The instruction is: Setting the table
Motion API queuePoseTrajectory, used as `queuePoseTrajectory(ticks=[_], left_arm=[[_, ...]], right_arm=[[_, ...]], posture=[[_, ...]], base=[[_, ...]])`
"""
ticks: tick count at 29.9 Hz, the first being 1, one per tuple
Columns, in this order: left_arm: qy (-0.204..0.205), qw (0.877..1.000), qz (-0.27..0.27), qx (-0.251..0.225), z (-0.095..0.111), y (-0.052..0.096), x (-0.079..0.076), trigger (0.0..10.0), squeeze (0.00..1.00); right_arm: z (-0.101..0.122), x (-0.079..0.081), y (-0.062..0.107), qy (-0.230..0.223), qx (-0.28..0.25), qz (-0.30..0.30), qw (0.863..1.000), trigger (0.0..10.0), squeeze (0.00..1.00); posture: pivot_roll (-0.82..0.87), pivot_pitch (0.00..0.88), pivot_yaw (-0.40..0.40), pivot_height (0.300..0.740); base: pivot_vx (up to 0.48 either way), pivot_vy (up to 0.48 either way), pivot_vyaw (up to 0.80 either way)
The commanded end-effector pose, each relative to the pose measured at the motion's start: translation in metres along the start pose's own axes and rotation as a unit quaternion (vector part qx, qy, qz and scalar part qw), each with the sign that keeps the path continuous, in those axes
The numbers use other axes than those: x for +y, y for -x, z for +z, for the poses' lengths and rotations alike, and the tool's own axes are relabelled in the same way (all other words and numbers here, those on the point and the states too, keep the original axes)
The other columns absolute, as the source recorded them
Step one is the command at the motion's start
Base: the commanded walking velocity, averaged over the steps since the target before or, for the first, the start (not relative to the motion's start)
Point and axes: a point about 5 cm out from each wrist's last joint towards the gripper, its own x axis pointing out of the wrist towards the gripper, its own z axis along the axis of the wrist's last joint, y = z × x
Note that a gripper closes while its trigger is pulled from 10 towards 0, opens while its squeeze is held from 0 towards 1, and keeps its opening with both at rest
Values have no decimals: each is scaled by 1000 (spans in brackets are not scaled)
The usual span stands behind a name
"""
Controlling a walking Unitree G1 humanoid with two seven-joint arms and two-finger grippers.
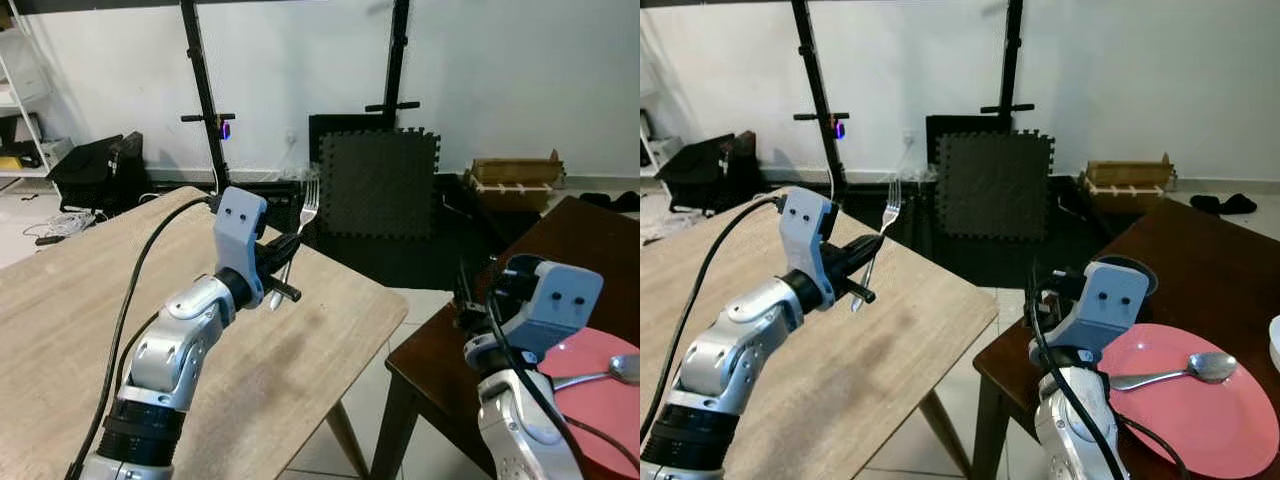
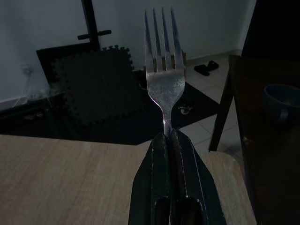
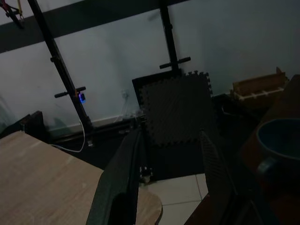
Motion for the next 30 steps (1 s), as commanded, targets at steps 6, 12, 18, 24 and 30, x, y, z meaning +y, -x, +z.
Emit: queuePoseTrajectory(ticks=[6,12,18,24,30], left_arm=[[2,1000,8,5,-2,3,2,10000,0],[2,1000,8,5,-3,4,2,10000,0],[1,1000,10,7,-2,4,3,10000,0],[18,1000,17,11,-4,3,4,10000,0],[15,1000,21,12,-4,3,5,10000,0]], right_arm=[[-3,1,1,5,9,5,1000,10000,0],[-4,3,1,4,9,8,1000,10000,0],[-2,6,1,-6,4,19,1000,10000,0],[-4,4,1,6,11,16,1000,10000,0],[-5,4,1,4,12,13,1000,10000,0]], posture=[[-31,18,88,740],[-28,16,88,740],[-29,16,87,740],[-29,16,87,740],[-30,18,89,740]], base=[[-480,0,0],[-480,0,0],[-479,0,0],[-366,196,0],[-212,412,0]])
